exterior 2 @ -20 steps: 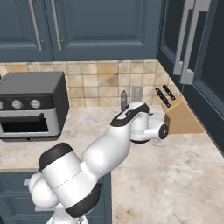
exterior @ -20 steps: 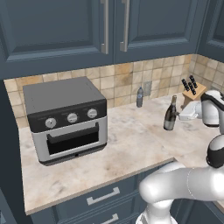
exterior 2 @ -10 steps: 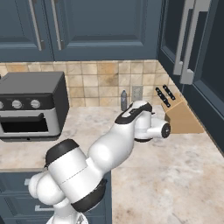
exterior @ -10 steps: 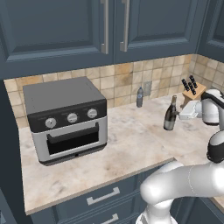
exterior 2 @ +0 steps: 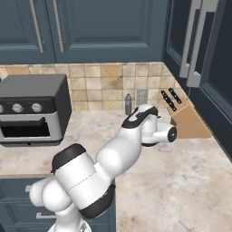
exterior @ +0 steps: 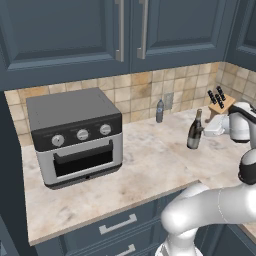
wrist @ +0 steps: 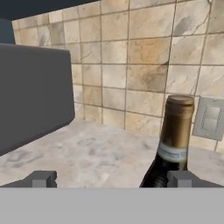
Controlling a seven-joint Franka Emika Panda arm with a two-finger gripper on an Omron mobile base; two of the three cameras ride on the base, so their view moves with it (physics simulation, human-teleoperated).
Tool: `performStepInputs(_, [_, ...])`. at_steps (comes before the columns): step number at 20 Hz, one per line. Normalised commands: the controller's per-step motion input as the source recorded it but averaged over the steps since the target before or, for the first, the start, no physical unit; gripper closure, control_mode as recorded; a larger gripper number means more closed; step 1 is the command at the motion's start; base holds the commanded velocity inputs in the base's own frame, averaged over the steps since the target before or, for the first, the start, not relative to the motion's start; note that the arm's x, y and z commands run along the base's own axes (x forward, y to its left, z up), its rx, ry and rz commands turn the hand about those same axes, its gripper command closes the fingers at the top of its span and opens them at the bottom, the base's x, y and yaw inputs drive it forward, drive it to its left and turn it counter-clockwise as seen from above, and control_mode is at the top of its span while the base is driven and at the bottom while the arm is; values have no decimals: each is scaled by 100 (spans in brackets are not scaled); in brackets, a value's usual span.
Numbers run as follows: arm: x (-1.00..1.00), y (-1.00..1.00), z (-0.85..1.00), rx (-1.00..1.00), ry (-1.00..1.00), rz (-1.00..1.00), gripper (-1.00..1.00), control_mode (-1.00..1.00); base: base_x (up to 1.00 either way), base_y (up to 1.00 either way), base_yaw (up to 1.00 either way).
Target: Place the drinks on the dining counter in a tight cluster.
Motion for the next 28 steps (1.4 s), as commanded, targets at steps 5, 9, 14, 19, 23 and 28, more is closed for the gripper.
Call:
performStepInputs(5, [10, 4, -5, 0, 0, 0, -100, -100, 0, 0, 0])
performStepInputs(9, [14, 0, -1, 0, 0, 0, -100, -100, 0, 0, 0])
performStepInputs(14, [14, -1, -1, 2, 0, 0, -100, -100, 0, 0, 0])
performStepInputs(19, [12, -13, -5, 4, 0, 0, -100, -100, 0, 0, 0])
performStepInputs(23, [12, -14, -8, 4, 0, 0, -100, -100, 0, 0, 0])
performStepInputs(28, [12, -1, -11, 2, 1, 0, -100, -100, 0, 0, 0])
